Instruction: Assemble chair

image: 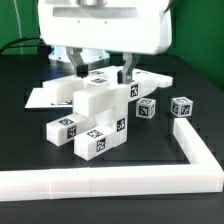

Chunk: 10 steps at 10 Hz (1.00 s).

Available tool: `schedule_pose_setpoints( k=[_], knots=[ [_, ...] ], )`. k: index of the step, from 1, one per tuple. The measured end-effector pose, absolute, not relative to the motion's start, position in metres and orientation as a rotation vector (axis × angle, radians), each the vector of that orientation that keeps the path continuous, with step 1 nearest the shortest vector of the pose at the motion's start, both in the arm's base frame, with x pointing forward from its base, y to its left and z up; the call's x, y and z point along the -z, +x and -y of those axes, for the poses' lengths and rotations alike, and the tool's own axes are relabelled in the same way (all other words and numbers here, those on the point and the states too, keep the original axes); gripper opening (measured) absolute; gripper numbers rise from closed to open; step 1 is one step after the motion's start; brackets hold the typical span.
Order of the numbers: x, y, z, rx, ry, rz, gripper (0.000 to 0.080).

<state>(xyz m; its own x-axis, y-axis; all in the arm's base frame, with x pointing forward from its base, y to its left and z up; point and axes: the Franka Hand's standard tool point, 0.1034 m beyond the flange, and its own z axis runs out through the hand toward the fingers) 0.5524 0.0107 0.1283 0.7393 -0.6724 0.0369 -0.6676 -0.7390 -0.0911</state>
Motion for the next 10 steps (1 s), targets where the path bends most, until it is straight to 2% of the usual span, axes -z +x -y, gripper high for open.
schedule_pose_setpoints(
  k=[2, 7, 10],
  knots=[
    [-0.139, 0.541, -0.020, 0.098, -2.847, -1.092, 0.0648],
    [-0.135, 0.540, -0.020, 0.095, -2.850, -1.095, 0.0648],
    [-0.136, 0.506, -0.066, 0.078, -2.829, -1.088, 0.0648]
  ],
)
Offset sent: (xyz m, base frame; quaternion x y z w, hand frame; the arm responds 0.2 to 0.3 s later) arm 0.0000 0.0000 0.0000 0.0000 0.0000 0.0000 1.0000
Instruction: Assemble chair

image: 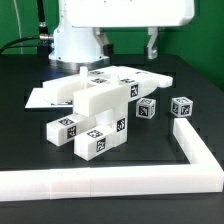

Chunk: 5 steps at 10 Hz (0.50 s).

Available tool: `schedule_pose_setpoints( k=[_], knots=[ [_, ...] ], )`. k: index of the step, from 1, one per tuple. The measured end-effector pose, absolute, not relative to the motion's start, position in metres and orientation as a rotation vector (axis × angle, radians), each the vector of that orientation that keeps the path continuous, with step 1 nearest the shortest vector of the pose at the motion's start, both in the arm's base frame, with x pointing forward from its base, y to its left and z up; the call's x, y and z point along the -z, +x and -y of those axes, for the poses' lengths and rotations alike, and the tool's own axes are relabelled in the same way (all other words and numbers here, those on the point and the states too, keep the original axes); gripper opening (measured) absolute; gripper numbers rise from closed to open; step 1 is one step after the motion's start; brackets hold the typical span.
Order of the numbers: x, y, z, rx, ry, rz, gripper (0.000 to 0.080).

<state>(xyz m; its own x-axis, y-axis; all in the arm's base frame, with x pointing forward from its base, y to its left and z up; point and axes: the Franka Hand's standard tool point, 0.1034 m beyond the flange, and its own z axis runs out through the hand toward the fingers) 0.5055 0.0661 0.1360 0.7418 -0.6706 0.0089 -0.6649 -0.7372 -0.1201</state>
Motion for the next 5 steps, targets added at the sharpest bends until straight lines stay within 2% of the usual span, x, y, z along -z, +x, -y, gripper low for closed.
schedule_pose_setpoints(
  k=[2, 5],
  knots=[
    [-0.128, 0.484, -0.106, 0.071, -2.817, -1.109, 0.0648],
    [-0.128, 0.486, -0.101, 0.072, -2.831, -1.078, 0.0648]
  ],
)
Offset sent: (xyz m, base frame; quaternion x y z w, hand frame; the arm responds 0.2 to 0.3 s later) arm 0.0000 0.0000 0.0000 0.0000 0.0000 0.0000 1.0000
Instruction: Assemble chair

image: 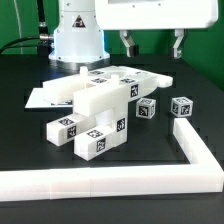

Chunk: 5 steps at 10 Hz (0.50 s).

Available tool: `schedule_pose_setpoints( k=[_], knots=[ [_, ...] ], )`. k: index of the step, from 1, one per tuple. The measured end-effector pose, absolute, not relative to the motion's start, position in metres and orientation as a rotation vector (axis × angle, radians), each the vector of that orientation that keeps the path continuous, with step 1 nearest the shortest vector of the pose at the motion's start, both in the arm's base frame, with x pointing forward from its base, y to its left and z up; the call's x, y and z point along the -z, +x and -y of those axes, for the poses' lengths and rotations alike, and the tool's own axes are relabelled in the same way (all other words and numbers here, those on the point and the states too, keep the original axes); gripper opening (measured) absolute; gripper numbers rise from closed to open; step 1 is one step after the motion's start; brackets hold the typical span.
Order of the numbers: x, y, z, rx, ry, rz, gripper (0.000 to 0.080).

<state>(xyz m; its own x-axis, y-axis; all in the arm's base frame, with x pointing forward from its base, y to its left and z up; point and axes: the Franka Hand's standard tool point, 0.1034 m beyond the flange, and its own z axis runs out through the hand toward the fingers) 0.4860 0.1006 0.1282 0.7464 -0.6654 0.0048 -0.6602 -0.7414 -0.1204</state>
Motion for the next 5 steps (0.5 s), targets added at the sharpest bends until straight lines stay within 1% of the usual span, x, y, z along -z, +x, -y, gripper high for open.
schedule_pose_setpoints(
  k=[1, 2, 5],
  knots=[
    [-0.128, 0.485, -0.102, 0.072, -2.831, -1.079, 0.0648],
    [-0.126, 0.478, -0.112, 0.078, -2.817, -1.106, 0.0648],
    [-0.112, 0.444, -0.148, 0.049, -2.824, -1.119, 0.0648]
  ],
)
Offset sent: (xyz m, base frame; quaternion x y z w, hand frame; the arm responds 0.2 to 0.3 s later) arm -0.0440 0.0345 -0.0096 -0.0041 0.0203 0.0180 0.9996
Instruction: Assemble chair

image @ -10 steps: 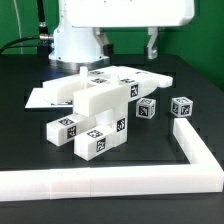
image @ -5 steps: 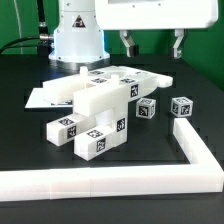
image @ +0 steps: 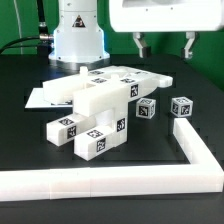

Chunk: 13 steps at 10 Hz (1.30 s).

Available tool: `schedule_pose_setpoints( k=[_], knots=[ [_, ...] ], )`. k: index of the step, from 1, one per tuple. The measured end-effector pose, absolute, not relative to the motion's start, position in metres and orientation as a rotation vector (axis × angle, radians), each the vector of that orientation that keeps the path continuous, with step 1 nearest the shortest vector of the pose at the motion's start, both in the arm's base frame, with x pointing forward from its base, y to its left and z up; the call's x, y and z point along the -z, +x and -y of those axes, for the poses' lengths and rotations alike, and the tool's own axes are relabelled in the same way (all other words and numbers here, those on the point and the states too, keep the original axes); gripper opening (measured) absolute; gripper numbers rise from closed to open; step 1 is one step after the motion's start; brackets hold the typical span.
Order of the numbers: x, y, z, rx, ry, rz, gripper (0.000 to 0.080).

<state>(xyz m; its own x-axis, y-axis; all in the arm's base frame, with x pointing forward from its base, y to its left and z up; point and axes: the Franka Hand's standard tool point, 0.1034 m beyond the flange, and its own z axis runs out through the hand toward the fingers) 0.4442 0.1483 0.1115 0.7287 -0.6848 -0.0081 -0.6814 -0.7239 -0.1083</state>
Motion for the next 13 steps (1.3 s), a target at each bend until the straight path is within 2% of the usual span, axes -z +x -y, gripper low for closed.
schedule_pose_setpoints(
  k=[3, 7, 13],
  knots=[
    [-0.096, 0.433, -0.160, 0.045, -2.854, -1.094, 0.0648],
    [-0.062, 0.422, -0.161, 0.028, -2.909, -1.080, 0.0648],
    [-0.053, 0.412, -0.134, 0.013, -2.984, -0.949, 0.0648]
  ],
)
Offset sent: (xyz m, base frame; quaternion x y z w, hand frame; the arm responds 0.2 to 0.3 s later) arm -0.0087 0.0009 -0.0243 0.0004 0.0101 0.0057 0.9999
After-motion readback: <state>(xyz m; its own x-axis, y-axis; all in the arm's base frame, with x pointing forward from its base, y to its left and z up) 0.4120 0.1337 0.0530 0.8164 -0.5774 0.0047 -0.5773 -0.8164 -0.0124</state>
